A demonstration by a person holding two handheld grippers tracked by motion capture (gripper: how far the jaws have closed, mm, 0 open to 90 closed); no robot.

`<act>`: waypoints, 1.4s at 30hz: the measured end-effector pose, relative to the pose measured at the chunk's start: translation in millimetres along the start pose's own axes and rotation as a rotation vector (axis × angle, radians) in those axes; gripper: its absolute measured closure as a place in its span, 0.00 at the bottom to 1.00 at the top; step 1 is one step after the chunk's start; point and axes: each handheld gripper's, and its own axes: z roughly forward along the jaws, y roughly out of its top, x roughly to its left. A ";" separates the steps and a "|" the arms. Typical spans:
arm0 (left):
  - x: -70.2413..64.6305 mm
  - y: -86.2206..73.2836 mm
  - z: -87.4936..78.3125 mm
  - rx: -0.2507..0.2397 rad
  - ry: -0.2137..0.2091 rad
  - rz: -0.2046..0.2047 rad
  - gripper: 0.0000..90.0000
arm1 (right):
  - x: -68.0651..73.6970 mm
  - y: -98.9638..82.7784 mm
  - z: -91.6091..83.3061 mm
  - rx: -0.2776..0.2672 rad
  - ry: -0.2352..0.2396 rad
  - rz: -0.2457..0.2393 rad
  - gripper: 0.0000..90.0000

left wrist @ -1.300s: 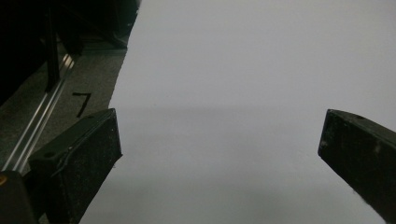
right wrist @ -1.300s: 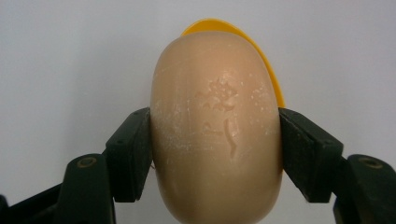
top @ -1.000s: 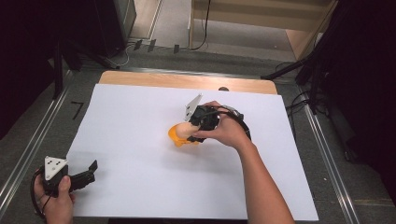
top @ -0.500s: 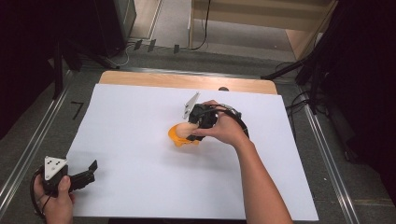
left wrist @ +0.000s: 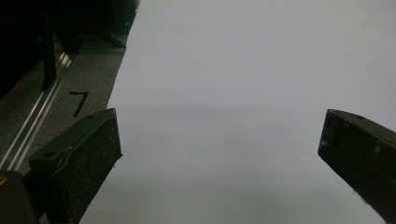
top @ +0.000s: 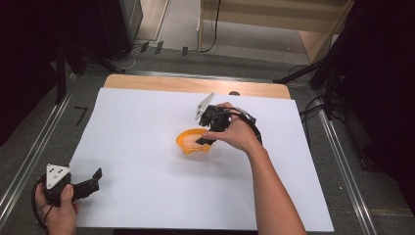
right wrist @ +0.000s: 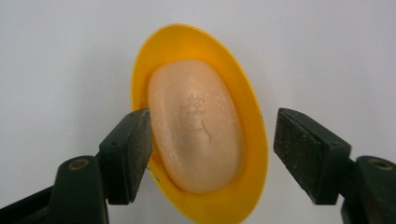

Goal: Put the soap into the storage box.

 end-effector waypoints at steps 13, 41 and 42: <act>-1.2 0.0 0.4 0.002 0.007 0.007 0.00 | 10.5 -41.3 -27.0 -0.139 -0.181 0.223 0.10; -2.7 -0.3 -0.1 -0.002 0.013 0.022 0.00 | 66.5 -146.4 -57.6 -0.366 -0.343 0.480 0.00; -2.7 -0.3 -0.1 -0.003 0.013 0.023 0.00 | 68.8 -149.9 -58.6 -0.366 -0.345 0.487 0.00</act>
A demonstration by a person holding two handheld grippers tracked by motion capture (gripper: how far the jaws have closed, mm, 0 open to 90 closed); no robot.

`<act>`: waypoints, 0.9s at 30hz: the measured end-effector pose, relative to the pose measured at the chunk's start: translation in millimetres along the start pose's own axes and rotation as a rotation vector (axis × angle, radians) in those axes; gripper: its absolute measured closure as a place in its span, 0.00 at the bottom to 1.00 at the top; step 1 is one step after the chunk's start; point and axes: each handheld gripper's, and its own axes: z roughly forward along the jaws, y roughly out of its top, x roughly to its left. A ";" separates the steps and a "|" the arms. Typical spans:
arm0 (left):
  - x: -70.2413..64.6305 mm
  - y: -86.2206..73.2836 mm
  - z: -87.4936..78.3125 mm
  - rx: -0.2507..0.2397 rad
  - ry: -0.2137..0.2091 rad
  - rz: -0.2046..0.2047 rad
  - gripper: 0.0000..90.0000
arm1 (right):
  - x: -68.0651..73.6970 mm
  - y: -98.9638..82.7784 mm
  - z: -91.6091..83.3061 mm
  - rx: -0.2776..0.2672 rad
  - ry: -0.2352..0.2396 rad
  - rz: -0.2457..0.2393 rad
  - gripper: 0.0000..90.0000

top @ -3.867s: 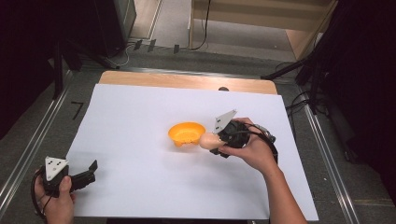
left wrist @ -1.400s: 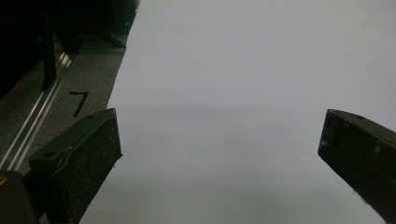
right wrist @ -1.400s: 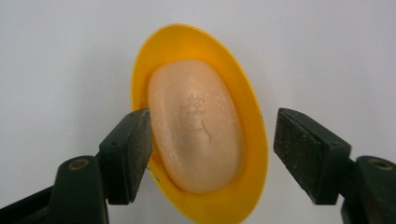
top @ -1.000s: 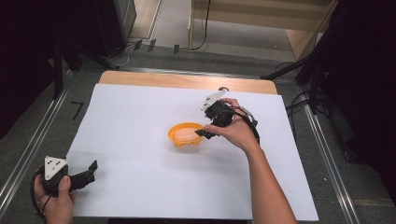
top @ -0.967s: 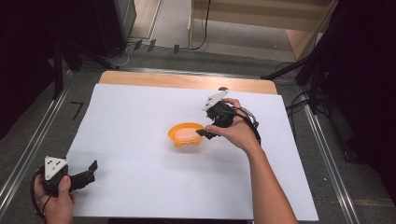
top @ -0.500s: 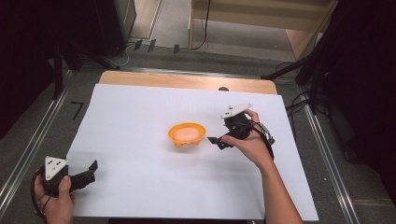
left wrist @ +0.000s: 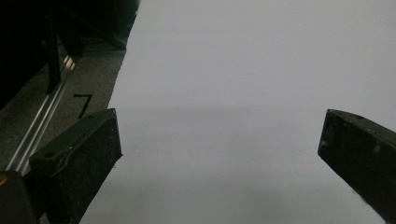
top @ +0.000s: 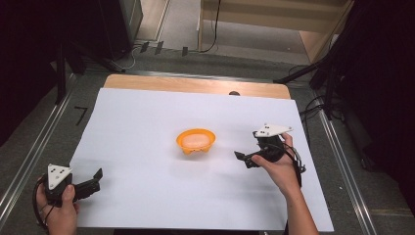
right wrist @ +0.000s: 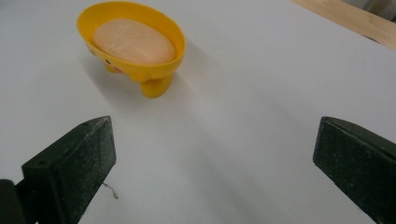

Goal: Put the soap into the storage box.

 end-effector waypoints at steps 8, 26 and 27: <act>-0.2 0.1 0.0 0.002 0.001 0.002 0.00 | 1.4 -31.5 -16.2 -0.016 -0.040 0.036 0.00; -1.0 -0.2 -0.3 -0.003 0.003 0.006 0.00 | -3.8 -100.5 -58.5 -0.065 -0.125 0.141 0.00; -1.0 -0.3 -0.3 -0.003 0.003 0.004 0.00 | -4.3 -104.1 -60.9 -0.069 -0.129 0.149 0.00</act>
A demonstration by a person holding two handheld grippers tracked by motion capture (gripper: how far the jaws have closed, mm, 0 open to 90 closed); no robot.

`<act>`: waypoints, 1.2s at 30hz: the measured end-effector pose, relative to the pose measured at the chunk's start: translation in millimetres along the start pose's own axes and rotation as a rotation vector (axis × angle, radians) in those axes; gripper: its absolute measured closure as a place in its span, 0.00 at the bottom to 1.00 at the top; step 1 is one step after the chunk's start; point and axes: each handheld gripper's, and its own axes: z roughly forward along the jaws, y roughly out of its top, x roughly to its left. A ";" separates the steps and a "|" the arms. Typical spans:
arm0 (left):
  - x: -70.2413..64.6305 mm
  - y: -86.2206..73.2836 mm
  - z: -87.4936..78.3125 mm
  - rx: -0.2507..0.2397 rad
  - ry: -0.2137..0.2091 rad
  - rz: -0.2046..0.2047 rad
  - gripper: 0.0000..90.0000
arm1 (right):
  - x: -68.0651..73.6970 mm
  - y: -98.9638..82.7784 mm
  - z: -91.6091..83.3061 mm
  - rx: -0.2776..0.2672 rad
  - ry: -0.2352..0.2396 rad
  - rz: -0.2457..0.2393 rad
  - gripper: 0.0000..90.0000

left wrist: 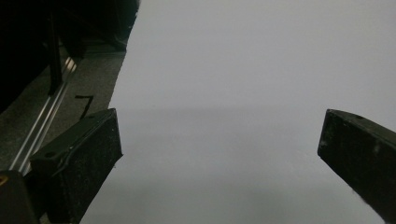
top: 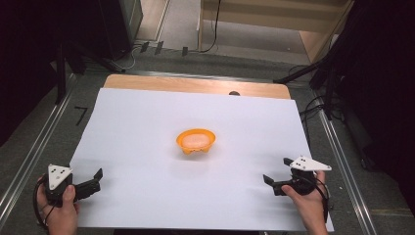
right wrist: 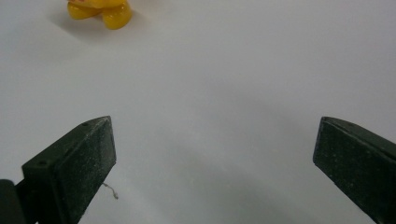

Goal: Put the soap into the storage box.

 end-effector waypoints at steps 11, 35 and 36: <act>0.2 -0.1 -0.3 -0.003 0.000 -0.002 0.00 | -14.5 -31.0 -28.5 -0.042 -0.044 0.076 0.00; 0.5 -0.1 -0.4 -0.004 0.000 -0.006 0.00 | -29.2 -72.4 -68.8 -0.140 -0.100 0.168 0.00; 0.5 -0.1 -0.4 -0.004 0.000 -0.005 0.00 | -29.2 -72.8 -68.9 -0.139 -0.102 0.171 0.00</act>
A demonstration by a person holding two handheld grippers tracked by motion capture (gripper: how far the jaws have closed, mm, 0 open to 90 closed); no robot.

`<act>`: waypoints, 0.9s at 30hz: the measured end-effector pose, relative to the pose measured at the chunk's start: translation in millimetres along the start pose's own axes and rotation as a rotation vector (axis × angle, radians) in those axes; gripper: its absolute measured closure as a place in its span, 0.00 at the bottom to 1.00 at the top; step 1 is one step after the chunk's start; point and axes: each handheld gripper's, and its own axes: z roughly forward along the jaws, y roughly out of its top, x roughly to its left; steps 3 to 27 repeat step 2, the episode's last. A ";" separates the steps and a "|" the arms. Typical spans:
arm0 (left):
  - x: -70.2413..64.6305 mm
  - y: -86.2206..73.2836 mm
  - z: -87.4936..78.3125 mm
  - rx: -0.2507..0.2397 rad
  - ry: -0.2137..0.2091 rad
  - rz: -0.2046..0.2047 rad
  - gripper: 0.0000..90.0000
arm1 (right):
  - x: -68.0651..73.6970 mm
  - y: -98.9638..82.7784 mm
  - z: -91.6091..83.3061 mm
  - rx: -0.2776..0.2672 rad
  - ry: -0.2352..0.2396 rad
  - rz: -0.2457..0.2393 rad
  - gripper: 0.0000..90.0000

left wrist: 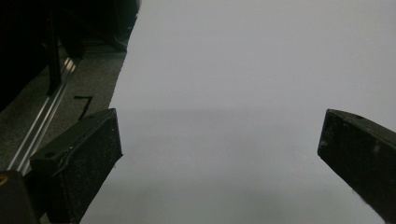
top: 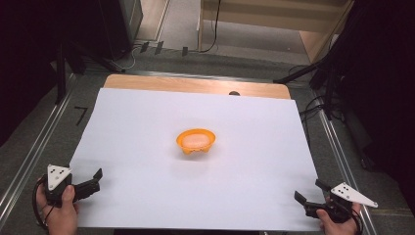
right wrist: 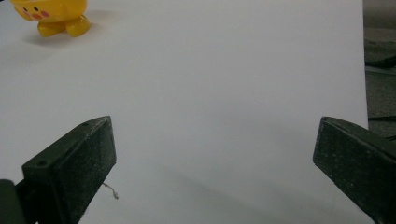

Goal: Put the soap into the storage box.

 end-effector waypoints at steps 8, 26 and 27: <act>0.1 0.0 0.0 0.001 -0.001 0.000 0.00 | 0.6 -0.2 -0.2 0.000 -0.010 0.002 0.00; 0.1 0.0 0.0 0.001 -0.001 0.000 0.00 | 0.6 -0.2 -0.2 0.000 -0.010 0.002 0.00; 0.1 0.0 0.0 0.001 -0.001 0.000 0.00 | 0.6 -0.2 -0.2 0.000 -0.010 0.002 0.00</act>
